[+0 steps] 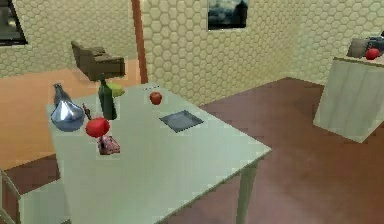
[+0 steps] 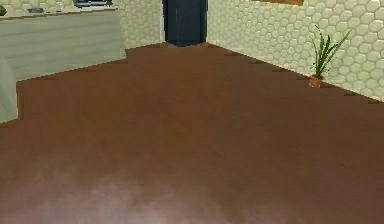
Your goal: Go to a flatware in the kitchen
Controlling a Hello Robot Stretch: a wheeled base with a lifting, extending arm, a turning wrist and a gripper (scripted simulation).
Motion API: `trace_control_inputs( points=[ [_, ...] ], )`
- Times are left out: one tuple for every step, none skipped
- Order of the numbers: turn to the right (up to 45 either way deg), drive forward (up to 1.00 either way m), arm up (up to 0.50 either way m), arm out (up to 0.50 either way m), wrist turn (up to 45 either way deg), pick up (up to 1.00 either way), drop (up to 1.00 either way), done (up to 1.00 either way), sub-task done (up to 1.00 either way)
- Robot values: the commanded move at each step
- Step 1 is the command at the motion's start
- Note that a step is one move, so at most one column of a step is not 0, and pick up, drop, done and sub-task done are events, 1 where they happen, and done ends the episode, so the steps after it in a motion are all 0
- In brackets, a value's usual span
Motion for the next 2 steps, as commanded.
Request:
trace_control_inputs(
  points=[
    [-3.0,0.00,0.00,0.00,0.0,0.00,0.00,0.00,0.00],
    [0.0,1.00,0.00,0.00,0.0,0.00,0.00,0.00,0.00]
  ],
)
